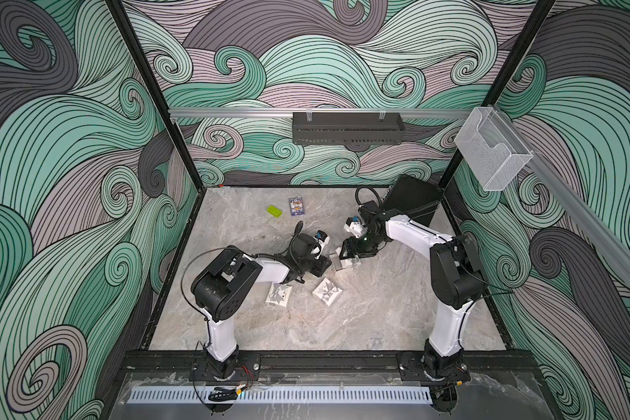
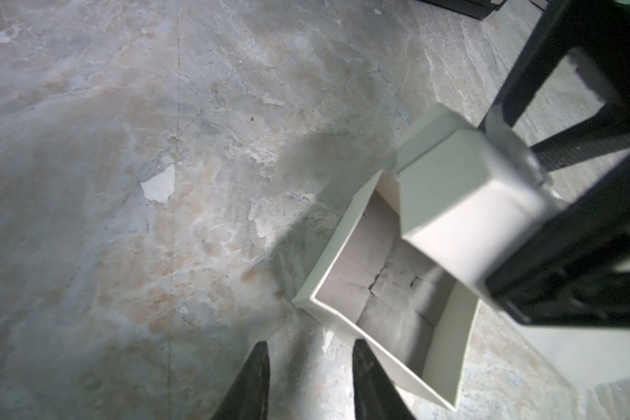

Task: Take the necklace out of the lift-off lid jewelry box
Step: Close the lid on the jewelry box.

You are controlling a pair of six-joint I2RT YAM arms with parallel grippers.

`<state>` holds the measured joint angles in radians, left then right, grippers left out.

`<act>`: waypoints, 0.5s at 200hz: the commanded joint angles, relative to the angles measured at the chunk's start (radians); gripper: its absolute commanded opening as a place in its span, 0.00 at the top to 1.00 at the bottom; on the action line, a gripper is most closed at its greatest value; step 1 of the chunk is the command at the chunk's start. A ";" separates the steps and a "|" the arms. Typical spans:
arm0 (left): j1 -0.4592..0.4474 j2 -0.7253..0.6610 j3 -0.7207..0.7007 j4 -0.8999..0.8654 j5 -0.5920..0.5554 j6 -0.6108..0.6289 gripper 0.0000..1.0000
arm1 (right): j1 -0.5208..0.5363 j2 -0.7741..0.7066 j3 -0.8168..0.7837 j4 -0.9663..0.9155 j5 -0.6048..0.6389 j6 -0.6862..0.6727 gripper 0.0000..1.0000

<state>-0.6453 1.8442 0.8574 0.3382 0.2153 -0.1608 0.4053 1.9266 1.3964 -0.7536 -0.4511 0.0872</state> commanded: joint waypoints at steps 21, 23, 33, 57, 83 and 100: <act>0.004 0.005 0.006 0.030 -0.015 0.019 0.63 | -0.001 0.027 0.035 -0.019 -0.042 0.008 0.27; 0.005 0.004 0.007 0.031 -0.014 0.020 0.63 | -0.002 0.028 0.034 -0.019 -0.043 0.009 0.27; 0.004 0.007 0.007 0.031 -0.014 0.020 0.63 | -0.002 0.033 0.035 -0.018 -0.044 0.010 0.27; 0.004 0.016 0.013 0.035 -0.016 0.018 0.63 | 0.000 0.045 0.040 -0.018 -0.051 0.011 0.27; 0.004 0.023 0.018 0.044 -0.014 0.015 0.63 | 0.007 0.059 0.057 -0.021 -0.054 0.011 0.26; 0.004 0.026 0.021 0.048 -0.009 0.013 0.63 | 0.014 0.070 0.068 -0.021 -0.053 0.013 0.26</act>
<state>-0.6453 1.8473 0.8577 0.3515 0.2096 -0.1566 0.4072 1.9812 1.4292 -0.7601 -0.4877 0.0906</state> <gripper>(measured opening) 0.371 0.743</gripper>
